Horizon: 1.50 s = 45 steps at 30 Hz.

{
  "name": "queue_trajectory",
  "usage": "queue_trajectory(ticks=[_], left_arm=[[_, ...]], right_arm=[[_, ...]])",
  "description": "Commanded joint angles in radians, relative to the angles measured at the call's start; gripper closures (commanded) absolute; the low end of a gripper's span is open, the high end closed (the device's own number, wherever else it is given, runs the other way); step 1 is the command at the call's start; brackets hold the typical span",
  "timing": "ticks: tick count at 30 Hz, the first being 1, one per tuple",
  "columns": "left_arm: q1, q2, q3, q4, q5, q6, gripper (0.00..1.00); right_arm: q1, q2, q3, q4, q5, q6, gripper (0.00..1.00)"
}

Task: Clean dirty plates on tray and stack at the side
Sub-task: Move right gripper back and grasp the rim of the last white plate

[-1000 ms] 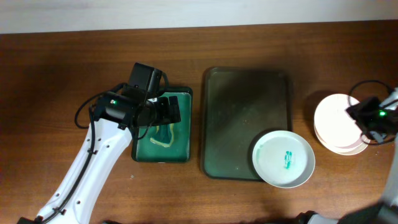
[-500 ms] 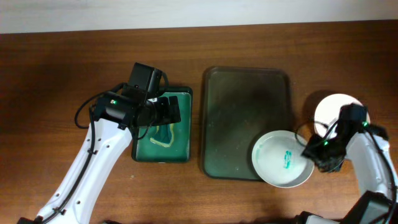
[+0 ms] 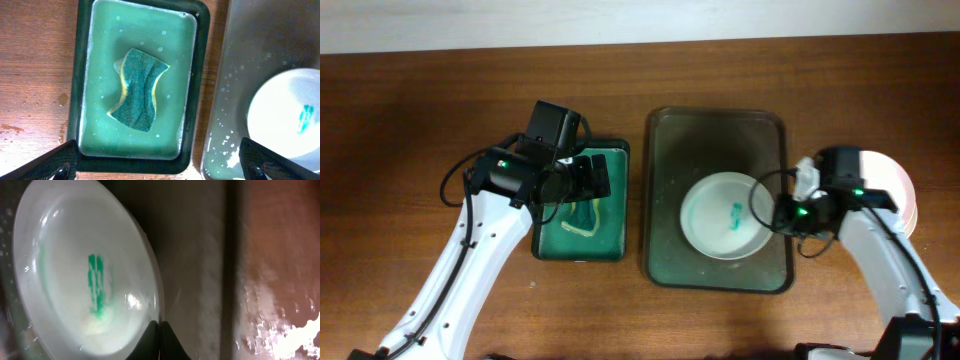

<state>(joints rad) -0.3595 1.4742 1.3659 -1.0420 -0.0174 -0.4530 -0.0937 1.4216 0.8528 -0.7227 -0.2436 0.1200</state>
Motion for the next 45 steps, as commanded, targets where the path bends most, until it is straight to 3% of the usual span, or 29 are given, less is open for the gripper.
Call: queue_trajectory(ticks=[1,4,5,6,9,11,15,18,22,28,30,31,32,33,38,40,42,44,45], left_arm=[[0.003,-0.008,0.009,0.001,0.003,0.005,0.01],[0.003,-0.008,0.009,0.002,0.003,0.005,0.01],[0.003,-0.008,0.009,0.002,0.003,0.005,0.01],[0.003,-0.008,0.009,0.002,0.003,0.005,0.01],[0.003,-0.008,0.009,0.001,0.003,0.005,0.01],[0.003,-0.008,0.009,0.001,0.003,0.005,0.0],[0.003,-0.008,0.009,0.001,0.003,0.005,0.01],[0.003,-0.008,0.009,0.001,0.003,0.005,0.01],[0.003,-0.008,0.009,0.002,0.003,0.005,0.01],[0.003,-0.008,0.009,0.001,0.003,0.005,0.01],[0.003,-0.008,0.009,0.002,0.003,0.005,0.01],[0.003,-0.008,0.009,0.002,0.003,0.005,0.01],[0.003,-0.008,0.009,0.001,0.003,0.005,0.01],[0.003,-0.008,0.009,0.001,0.003,0.005,0.0],[0.003,-0.008,0.009,0.001,0.003,0.005,0.01],[0.003,-0.008,0.009,0.001,0.003,0.005,0.01],[0.003,-0.008,0.009,0.001,0.003,0.005,0.01],[0.003,-0.008,0.009,0.002,0.003,0.005,0.01],[0.003,-0.008,0.009,0.005,0.004,0.005,0.01]], right_arm=[[0.109,0.018,0.017,0.074,0.214,-0.016,0.96],[0.127,0.063,0.017,0.229,0.243,-0.06,0.93],[0.126,0.068,0.017,0.259,0.239,-0.077,0.83],[0.126,0.065,0.021,0.276,0.22,-0.09,0.55],[0.126,0.037,0.105,0.116,0.026,-0.047,0.44],[0.126,0.03,0.161,-0.031,-0.063,-0.012,0.44],[0.126,0.031,0.192,-0.248,-0.122,-0.001,0.58],[0.126,0.038,0.128,-0.297,-0.086,0.207,0.62],[0.126,0.04,-0.069,-0.072,-0.09,0.473,0.67],[0.126,0.04,-0.21,0.146,-0.088,0.581,0.67],[0.126,0.04,-0.208,0.176,-0.077,0.579,0.77],[0.126,0.04,-0.207,0.202,-0.059,0.561,0.92],[0.126,0.04,-0.205,0.217,-0.035,0.545,0.96],[0.126,0.04,-0.199,0.238,-0.016,0.509,0.96],[0.126,0.04,-0.137,0.367,0.017,-0.075,0.96],[0.126,0.04,-0.136,0.406,0.02,-0.237,0.96],[0.126,0.04,-0.136,0.426,0.021,-0.378,0.96],[0.126,0.04,-0.136,0.436,0.02,-0.373,0.77],[0.126,0.04,-0.136,0.436,0.02,-0.365,0.76]])
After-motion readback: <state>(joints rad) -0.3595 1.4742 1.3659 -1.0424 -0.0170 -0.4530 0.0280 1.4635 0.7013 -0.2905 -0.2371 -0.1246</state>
